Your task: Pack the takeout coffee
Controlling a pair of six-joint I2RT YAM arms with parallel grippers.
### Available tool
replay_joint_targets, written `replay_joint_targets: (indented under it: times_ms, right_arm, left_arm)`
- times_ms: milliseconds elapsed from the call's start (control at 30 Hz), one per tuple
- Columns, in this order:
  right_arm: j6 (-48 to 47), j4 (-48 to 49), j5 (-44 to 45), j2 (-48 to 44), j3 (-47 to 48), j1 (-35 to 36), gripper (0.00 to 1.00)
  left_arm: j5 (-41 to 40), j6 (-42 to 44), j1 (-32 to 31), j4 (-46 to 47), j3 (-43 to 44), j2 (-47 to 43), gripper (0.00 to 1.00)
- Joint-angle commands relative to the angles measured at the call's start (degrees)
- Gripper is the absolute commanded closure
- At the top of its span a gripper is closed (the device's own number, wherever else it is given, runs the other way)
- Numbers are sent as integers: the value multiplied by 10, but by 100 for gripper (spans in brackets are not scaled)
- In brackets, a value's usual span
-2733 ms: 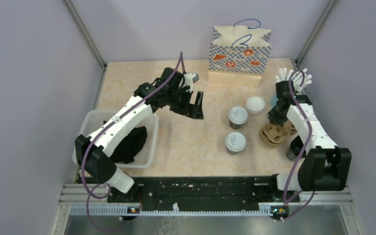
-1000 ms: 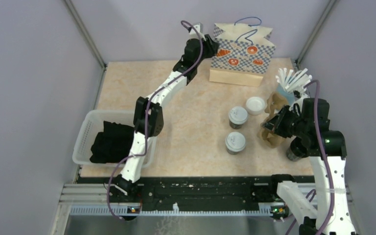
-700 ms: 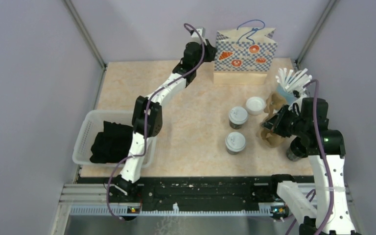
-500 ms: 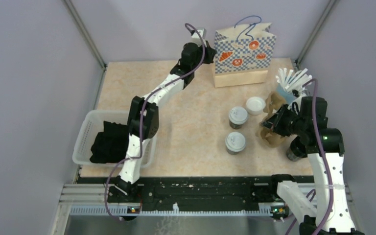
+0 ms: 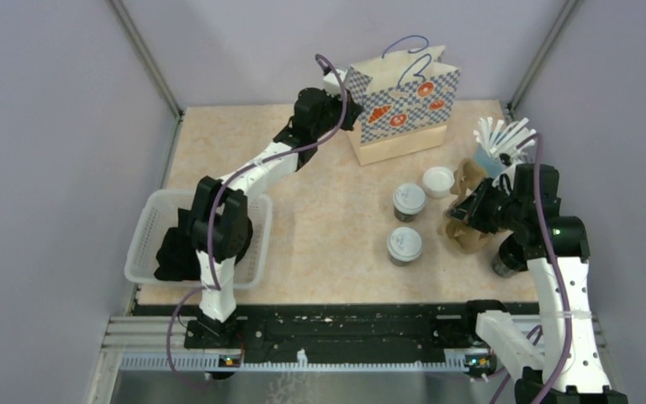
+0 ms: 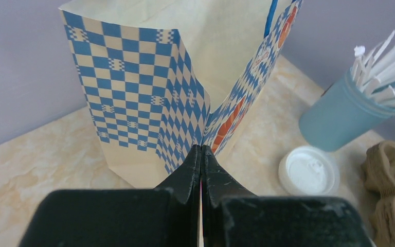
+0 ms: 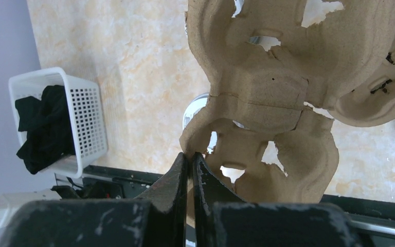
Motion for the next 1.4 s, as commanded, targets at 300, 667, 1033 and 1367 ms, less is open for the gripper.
replay_joint_targets:
  times_ms: [300,667,1033,1367]
  right_arm:
    - [-22,12,-43,18,25,-2,100]
    - [-39,76,-109,61,54,1,100]
    - [-12,206,-137,137,140,4,100]
    - [-29,521,-200,147,133,46,100]
  left_arm:
    - [-54,40,-12,-64,-318,-371,100]
    - [-120,-89,-95,-334,-467,-666,98]
    - [-156,-375,-95,-645,-273,-628,3]
    - [-216,-401,-94,-768,-110,-417,8]
